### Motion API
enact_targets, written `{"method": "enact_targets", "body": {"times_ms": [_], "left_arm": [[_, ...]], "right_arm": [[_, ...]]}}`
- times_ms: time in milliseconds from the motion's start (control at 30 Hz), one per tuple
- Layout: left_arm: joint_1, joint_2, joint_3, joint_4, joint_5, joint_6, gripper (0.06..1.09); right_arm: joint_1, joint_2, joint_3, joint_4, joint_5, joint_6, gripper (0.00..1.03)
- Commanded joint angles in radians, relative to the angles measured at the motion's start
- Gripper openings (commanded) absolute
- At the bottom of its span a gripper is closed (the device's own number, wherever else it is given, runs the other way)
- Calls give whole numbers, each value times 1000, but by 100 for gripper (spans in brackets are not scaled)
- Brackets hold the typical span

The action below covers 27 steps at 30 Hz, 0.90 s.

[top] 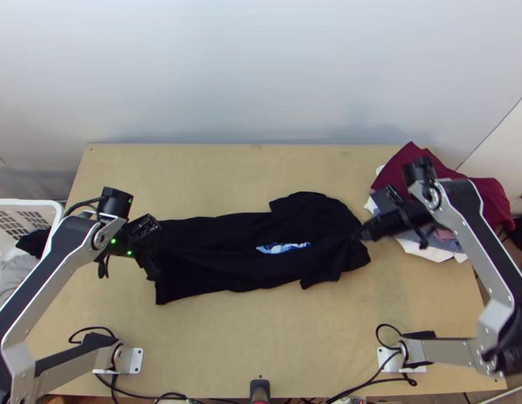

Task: Fold the t-shirt

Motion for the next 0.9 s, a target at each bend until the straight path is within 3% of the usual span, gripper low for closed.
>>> {"method": "enact_targets", "body": {"times_ms": [0, 300, 867], "left_arm": [[51, 98, -8, 89, -3, 26, 10], [70, 175, -45, 169, -19, 53, 10], [97, 342, 21, 284, -22, 46, 10]], "right_arm": [[19, 161, 110, 83, 14, 40, 3], [-24, 336, 96, 210, 87, 22, 3], [-45, 448, 101, 342, 115, 6, 3]]}}
